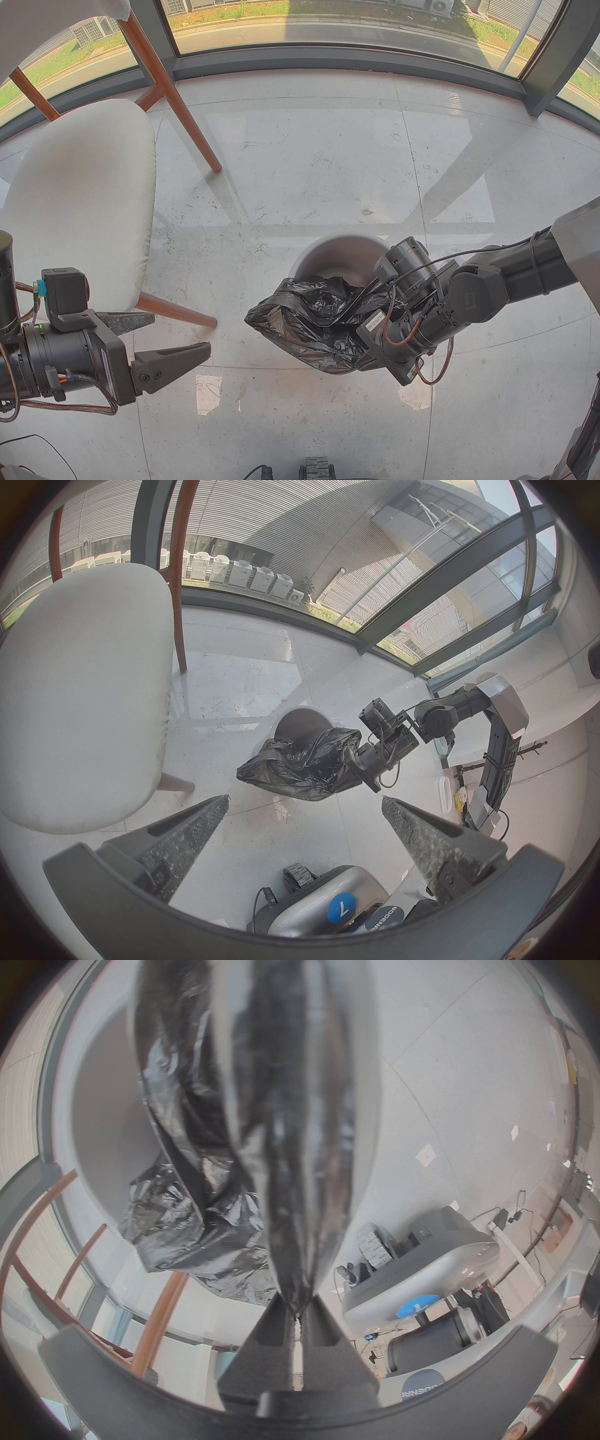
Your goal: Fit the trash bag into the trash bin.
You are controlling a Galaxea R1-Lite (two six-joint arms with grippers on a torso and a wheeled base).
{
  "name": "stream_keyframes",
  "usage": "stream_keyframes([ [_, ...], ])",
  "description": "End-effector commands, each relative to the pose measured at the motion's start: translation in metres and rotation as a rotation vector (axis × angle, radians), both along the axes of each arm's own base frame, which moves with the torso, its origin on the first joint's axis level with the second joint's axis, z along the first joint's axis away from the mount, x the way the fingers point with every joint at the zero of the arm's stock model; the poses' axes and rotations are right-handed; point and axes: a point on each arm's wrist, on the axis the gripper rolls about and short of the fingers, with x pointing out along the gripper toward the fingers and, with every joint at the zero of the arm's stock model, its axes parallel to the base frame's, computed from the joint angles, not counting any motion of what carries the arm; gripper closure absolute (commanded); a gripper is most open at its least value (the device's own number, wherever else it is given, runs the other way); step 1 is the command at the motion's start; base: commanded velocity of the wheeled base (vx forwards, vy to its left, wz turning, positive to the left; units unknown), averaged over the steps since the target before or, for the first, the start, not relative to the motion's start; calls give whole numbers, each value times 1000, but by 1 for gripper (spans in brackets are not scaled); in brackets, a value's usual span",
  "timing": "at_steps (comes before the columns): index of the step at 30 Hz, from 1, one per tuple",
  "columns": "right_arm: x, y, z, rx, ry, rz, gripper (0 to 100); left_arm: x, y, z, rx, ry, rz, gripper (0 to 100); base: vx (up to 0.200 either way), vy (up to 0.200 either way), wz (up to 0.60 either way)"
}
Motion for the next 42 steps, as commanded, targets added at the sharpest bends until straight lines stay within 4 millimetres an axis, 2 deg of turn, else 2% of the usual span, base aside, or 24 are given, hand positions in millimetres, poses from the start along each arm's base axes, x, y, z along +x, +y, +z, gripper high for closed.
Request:
stream_keyframes([
  [1, -6, -2, -5, -22, 23, 11, 100, 0, 0, 0, -1, -2, 0, 0, 0, 0, 0],
  [12, -5, -9, -27, -120, 32, 48, 100, 0, 0, 2, -5, -5, -2, 0, 0, 0, 0],
  [13, -7, -10, -28, -132, 27, 55, 0, 0, 0, 2, -5, -7, -2, 0, 0, 0, 0],
  [15, -7, -13, -25, -146, 11, 55, 0, 0, 0, 3, -8, -10, -2, 0, 0, 0, 0],
  [18, -12, -19, -10, -127, -11, 47, 0, 0, 0, 4, -10, -11, -3, 0, 0, 0, 0],
  [19, -21, -28, 8, -102, -32, 40, 0, -1, -1, 3, -14, -13, -10, 0, 0, 0, 0],
  [20, -26, -34, 17, -95, -42, 35, 0, -1, -1, 4, -19, -18, -15, 0, 0, 0, 0],
  [21, -26, -34, 17, -95, -42, 35, 0, -1, -1, 4, -19, -18, -15, 0, 0, 0, 0],
  [22, -35, -44, 29, -89, -55, 31, 0, -1, -2, 5, -24, -23, -22, 0, 0, 0, 0],
  [24, -45, -54, 39, -87, -62, 27, 0, -1, -3, 7, -27, -29, -26, 0, 0, 0, 0],
  [30, -67, -83, 48, -107, -72, 27, 0, -4, -15, 7, -28, -24, -135, 0, 0, 0, 0],
  [32, -74, -93, 58, -90, -108, 10, 0, 4, -25, 4, -2, -40, -178, 0, 0, 0, 0],
  [33, -79, -103, 71, -65, -148, -21, 0, 14, -34, 1, 17, -61, -214, 0, 0, 0, 0],
  [37, -92, -129, 93, -29, -231, -96, 0, 41, -57, 9, -17, -119, -229, 0, 0, 0, 0],
  [39, -102, -139, 98, -19, -256, -118, 0, 52, -65, 16, -26, -142, -208, 0, 0, 0, 0],
  [42, -120, -147, 96, -21, -263, -119, 0, 56, -69, 25, -31, -152, -211, 0, 0, 0, 0],
])
